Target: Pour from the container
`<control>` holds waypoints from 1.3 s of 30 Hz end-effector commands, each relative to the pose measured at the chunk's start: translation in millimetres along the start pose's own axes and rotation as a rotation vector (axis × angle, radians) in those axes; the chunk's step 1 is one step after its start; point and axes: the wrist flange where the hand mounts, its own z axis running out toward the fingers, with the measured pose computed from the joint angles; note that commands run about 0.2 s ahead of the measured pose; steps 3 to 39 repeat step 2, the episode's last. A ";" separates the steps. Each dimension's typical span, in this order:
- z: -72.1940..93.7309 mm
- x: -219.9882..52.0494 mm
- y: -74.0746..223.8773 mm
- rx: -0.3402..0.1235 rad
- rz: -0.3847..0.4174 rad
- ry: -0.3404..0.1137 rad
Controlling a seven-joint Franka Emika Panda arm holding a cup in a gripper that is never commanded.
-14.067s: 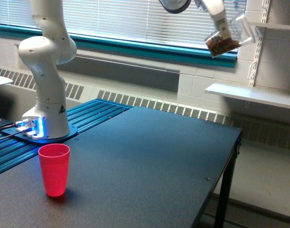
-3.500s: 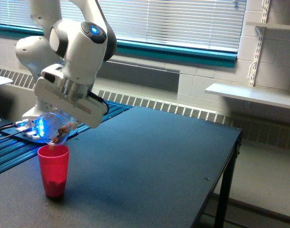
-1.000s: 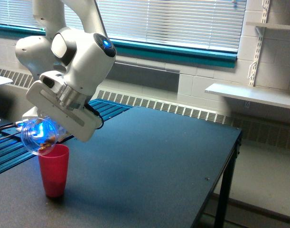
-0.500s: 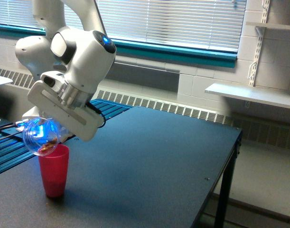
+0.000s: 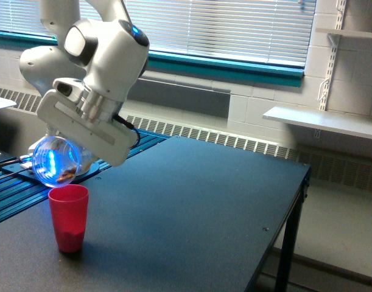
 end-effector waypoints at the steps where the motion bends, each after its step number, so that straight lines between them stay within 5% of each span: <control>1: -8.2 6.4 2.2 0.034 0.019 0.002; 39: -8.2 6.5 3.2 0.035 0.019 0.002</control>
